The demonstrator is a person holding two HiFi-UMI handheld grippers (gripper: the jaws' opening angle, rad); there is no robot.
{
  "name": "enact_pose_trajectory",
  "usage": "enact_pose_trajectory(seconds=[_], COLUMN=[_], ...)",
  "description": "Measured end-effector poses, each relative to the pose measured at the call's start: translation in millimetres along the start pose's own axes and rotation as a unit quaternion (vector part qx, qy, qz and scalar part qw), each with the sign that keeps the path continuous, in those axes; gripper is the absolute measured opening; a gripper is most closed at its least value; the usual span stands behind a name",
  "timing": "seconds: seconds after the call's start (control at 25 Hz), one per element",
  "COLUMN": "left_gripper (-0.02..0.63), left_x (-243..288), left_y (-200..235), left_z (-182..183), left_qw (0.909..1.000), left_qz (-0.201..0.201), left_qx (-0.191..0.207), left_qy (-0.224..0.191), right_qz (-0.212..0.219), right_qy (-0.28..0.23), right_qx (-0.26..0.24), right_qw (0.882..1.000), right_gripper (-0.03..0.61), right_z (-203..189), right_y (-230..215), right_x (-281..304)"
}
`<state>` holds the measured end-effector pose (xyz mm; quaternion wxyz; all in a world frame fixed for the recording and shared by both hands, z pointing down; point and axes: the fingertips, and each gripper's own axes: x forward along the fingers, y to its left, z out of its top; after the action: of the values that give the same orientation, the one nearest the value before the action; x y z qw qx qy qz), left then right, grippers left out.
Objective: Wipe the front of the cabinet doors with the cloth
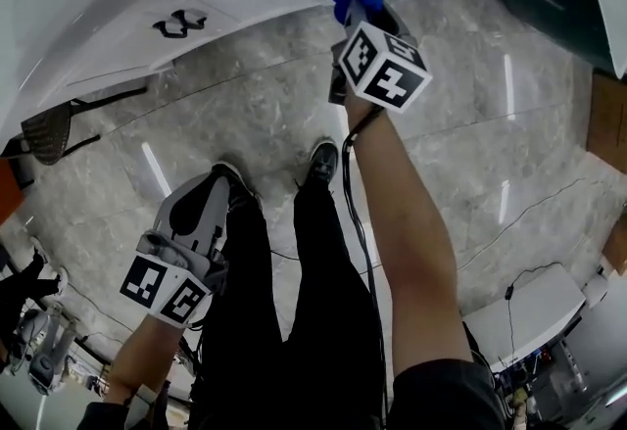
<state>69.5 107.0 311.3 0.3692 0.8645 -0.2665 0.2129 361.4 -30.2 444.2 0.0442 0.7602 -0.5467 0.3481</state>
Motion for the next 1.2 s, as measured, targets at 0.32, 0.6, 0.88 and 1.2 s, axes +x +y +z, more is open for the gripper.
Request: enact_pose_trajectory(seconds=[0.32, 0.6, 0.88, 1.2], left_gripper=[0.0, 0.0, 0.0, 0.0], left_x=[-49, -73, -65, -5], left_y=[52, 102, 125, 83], left_z=[-6, -6, -25, -34], left_qw=[0.9993, 0.9979, 0.9963, 0.9974], left_qz=[0.023, 0.046, 0.065, 0.041], left_qx=[-0.024, -0.036, -0.054, -0.059], left_qy=[-0.014, -0.027, -0.013, 0.007], right_qz=[0.074, 0.163, 0.163, 0.117], right_qy=[0.041, 0.052, 0.053, 0.019], right_qx=[-0.051, -0.133, -0.134, -0.127], right_qw=[0.995, 0.976, 0.976, 0.985], right_gripper=[0.069, 0.069, 0.069, 0.069], right_z=[-60, -112, -118, -79], right_y=[114, 212, 210, 117], right_x=[-2, 29, 52, 64])
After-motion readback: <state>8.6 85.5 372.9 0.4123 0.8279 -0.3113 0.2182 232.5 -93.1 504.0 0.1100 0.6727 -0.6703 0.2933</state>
